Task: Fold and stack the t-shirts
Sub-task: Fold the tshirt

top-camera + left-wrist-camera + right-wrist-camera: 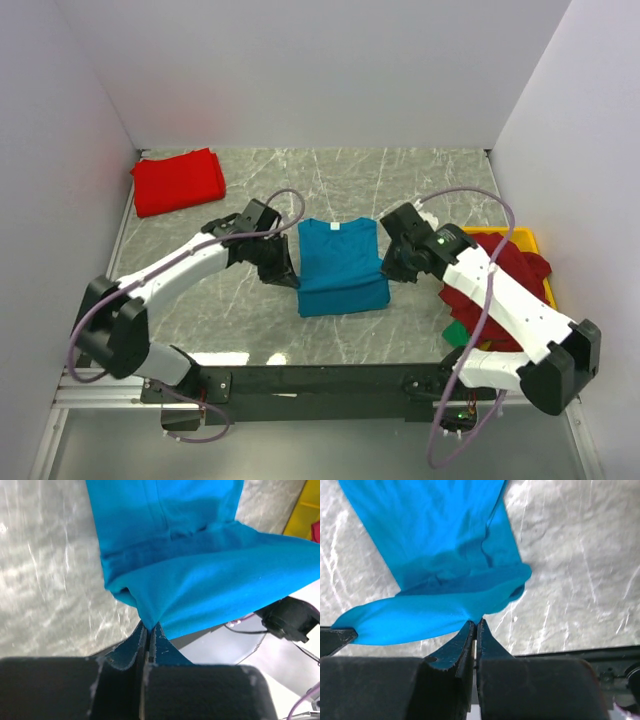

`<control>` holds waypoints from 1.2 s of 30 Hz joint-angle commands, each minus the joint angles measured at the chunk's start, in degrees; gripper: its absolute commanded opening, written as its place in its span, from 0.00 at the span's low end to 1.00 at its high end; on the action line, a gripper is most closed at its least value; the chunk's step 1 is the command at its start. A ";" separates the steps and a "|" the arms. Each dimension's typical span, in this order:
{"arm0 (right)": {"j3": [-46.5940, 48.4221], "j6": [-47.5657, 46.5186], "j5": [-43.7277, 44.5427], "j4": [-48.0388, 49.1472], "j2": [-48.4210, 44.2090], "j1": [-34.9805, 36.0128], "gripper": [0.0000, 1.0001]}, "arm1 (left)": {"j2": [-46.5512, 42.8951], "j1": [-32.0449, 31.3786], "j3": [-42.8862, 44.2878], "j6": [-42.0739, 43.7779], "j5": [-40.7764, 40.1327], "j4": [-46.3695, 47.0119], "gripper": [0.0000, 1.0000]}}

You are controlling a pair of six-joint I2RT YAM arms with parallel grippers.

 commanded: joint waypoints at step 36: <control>28.53 -22.68 -5.32 6.65 34.95 -17.28 0.00 | 31.33 12.68 26.08 7.90 5.35 3.50 0.00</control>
